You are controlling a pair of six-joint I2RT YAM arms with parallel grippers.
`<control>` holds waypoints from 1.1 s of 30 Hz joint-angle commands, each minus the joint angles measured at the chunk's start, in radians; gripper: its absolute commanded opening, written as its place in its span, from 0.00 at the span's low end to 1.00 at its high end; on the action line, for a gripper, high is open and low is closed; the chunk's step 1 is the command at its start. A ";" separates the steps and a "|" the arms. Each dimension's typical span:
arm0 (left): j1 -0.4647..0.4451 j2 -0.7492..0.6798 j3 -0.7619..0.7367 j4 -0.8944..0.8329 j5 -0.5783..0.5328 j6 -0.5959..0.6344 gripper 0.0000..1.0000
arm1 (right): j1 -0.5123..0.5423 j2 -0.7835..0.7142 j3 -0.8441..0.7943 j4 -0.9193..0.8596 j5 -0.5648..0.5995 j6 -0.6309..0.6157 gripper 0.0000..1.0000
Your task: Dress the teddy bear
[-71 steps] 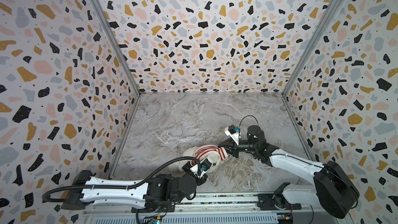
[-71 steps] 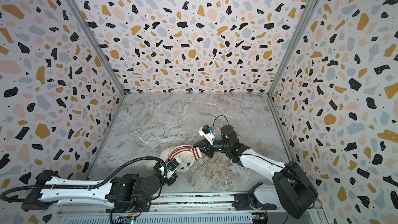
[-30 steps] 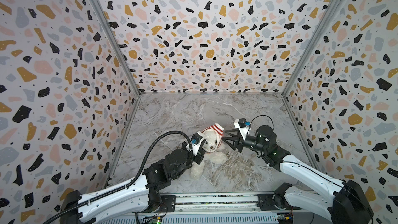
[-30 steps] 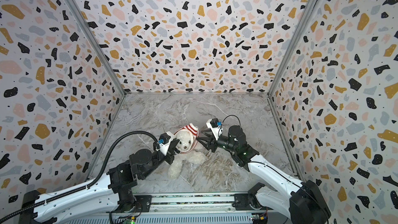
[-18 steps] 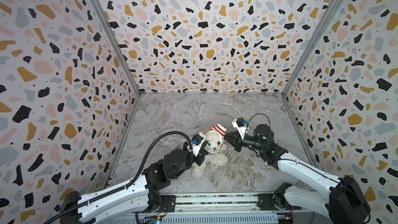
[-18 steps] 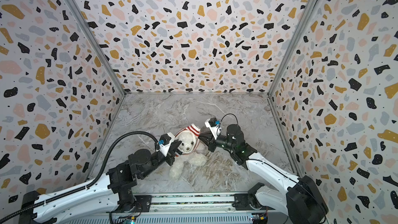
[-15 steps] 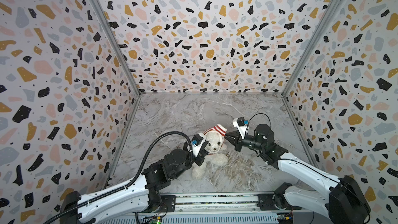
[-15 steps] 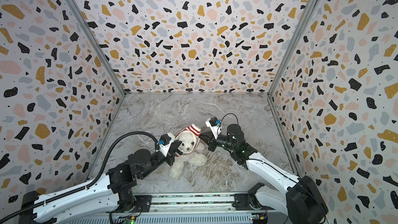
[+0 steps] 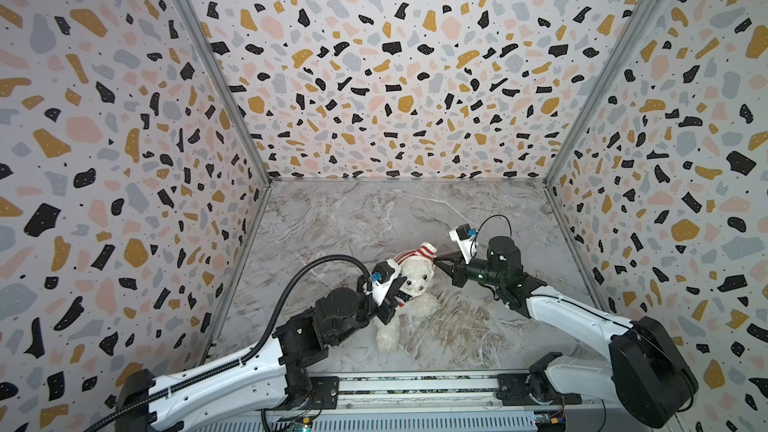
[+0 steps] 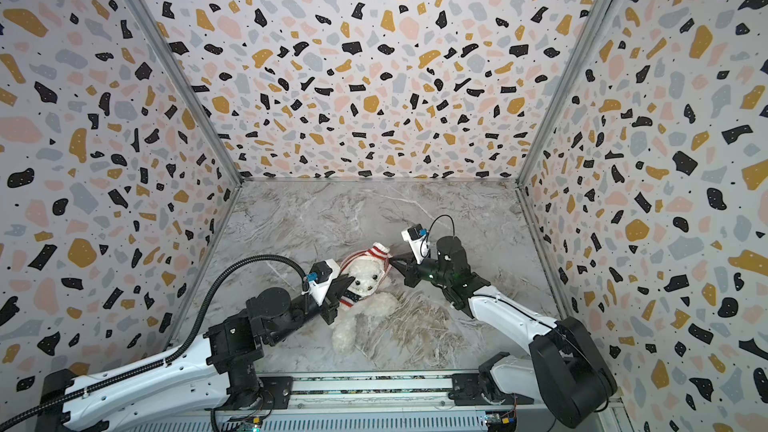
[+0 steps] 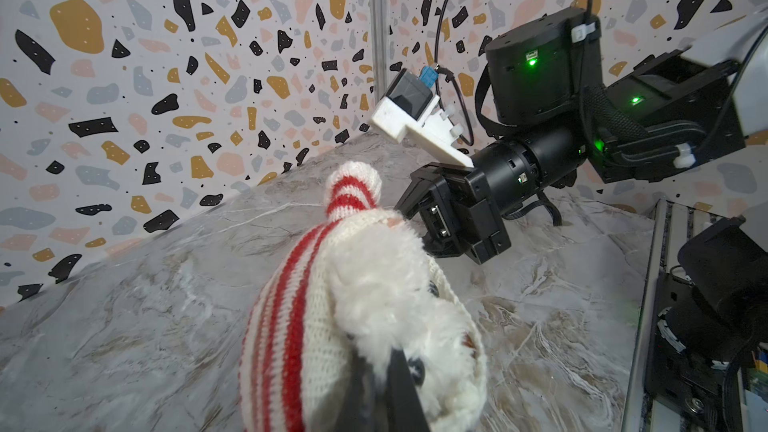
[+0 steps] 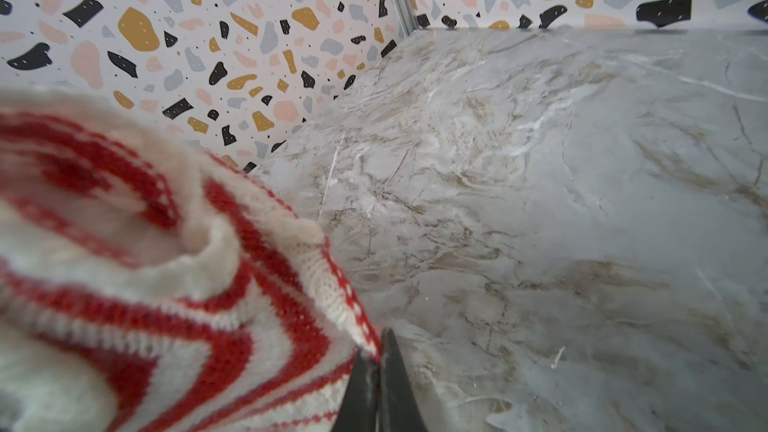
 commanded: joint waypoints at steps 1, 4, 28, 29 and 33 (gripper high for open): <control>-0.002 -0.030 0.014 0.093 0.041 -0.004 0.00 | -0.008 0.024 -0.025 0.017 0.012 0.020 0.00; -0.002 -0.037 0.018 0.090 0.041 -0.001 0.00 | -0.003 0.045 -0.031 0.020 0.007 0.017 0.00; -0.023 0.124 0.108 -0.043 -0.268 0.065 0.00 | 0.344 -0.523 0.041 -0.273 0.379 -0.554 0.58; -0.029 0.122 0.109 -0.038 -0.258 0.068 0.00 | 0.373 -0.489 0.065 -0.281 0.392 -0.590 0.56; -0.055 0.113 0.107 -0.030 -0.218 0.079 0.00 | 0.451 -0.348 0.176 -0.317 0.440 -0.698 0.46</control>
